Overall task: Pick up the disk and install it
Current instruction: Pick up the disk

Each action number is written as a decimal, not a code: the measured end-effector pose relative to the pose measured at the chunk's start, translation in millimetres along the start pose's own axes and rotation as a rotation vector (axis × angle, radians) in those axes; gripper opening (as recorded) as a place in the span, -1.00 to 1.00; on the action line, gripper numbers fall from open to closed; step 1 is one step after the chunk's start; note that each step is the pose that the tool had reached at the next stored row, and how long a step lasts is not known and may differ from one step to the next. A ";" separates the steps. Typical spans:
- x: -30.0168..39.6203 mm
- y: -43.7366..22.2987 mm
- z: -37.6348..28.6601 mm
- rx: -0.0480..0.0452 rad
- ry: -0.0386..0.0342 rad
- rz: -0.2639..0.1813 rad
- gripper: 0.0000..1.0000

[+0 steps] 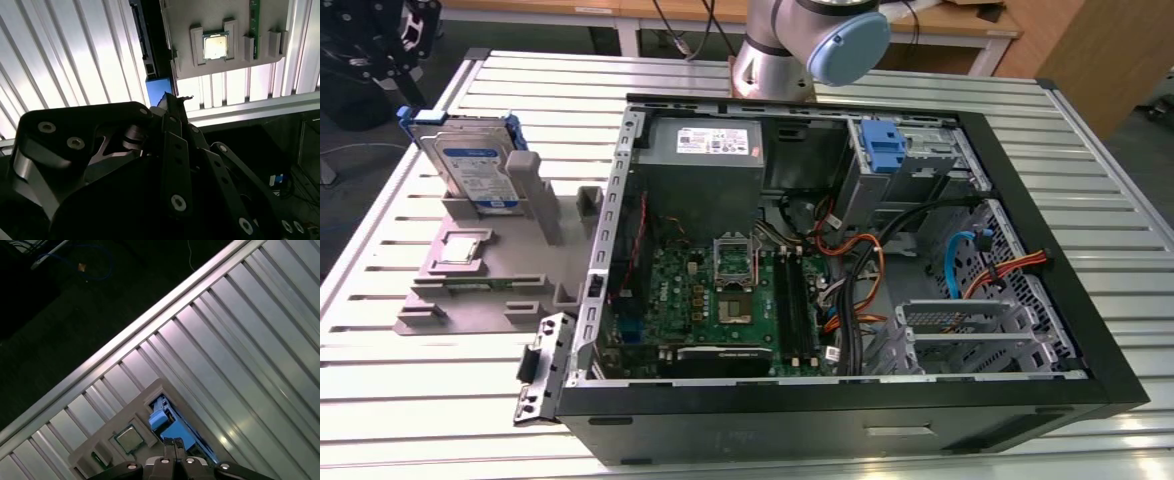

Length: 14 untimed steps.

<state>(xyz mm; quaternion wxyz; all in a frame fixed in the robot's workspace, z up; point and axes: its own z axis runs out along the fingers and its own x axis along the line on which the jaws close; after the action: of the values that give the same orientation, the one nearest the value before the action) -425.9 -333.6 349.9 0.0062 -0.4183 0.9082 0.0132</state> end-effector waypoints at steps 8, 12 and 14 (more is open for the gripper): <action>0.0 0.0 0.1 -0.0004 0.0003 -0.039 -0.80; 0.0 0.0 0.2 -0.0009 0.0007 -0.061 -0.80; 0.0 0.0 0.2 -0.0012 0.0009 -0.073 -0.80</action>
<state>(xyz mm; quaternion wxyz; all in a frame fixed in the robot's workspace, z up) -425.9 -333.6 349.6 0.0060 -0.4509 0.8924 0.0133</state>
